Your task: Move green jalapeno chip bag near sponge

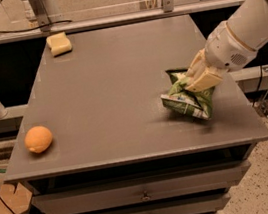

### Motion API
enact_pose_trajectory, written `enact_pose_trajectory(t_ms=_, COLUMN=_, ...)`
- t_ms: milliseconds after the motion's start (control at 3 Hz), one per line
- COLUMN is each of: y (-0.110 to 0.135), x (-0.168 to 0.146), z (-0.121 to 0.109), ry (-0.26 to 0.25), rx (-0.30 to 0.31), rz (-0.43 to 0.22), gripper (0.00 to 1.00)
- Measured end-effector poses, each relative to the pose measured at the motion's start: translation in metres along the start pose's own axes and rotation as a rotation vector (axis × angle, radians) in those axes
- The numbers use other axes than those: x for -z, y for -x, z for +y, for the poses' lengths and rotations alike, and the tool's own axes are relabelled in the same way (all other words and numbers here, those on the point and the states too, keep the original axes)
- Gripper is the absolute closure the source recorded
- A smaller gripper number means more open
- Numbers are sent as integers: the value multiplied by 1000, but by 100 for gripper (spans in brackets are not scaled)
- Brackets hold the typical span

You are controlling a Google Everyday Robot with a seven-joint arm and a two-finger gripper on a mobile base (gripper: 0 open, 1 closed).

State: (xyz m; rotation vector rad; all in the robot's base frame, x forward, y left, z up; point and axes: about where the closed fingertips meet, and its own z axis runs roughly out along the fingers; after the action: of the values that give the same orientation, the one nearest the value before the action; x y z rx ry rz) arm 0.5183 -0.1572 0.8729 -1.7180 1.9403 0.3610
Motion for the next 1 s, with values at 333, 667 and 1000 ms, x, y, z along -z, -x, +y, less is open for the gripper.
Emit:
enact_pose_trajectory(t_ms=333, y=22, x=4, z=-16, ry=-11, rx=66, rz=3, gripper=100)
enact_pose_trajectory(t_ms=667, y=62, x=13, z=-42, ry=-21, rx=175, rz=-61, gripper=100)
enact_pose_trajectory(t_ms=1000, y=102, x=28, z=-69, ry=-54, rx=282, rz=-190, gripper=100)
